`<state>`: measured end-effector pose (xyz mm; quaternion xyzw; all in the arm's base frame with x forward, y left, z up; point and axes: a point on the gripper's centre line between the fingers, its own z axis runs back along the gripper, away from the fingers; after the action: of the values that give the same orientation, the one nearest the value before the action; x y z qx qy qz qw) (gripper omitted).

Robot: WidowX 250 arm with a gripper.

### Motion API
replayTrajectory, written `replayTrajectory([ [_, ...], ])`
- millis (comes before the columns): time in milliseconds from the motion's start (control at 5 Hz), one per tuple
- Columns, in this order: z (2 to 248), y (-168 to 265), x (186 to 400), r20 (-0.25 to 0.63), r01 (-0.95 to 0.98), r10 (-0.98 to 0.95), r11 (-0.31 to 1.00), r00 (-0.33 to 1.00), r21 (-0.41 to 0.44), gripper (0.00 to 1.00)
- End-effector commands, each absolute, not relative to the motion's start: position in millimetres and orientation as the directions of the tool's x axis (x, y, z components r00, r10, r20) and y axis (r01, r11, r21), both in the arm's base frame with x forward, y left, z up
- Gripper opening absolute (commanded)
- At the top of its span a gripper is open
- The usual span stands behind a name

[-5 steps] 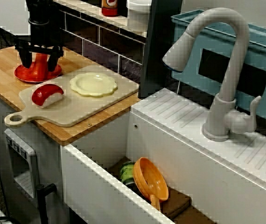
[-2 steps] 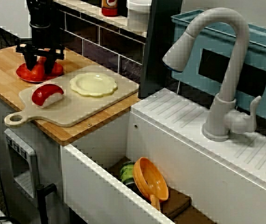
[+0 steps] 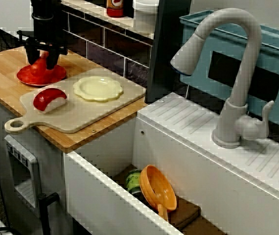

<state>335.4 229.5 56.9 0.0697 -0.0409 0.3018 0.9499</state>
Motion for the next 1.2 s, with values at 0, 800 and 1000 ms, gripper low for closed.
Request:
replayTrajectory([
  [0, 94, 226, 334, 0.177, -0.518, 0.501, 0.853, 0.847, 0.063, 0.00],
  [800, 94, 198, 323, 0.184, -0.471, 0.457, 0.881, 0.870, 0.042, 0.00],
  [1000, 92, 189, 328, 0.170, -0.466, 0.453, 0.884, 0.875, 0.045, 0.00],
])
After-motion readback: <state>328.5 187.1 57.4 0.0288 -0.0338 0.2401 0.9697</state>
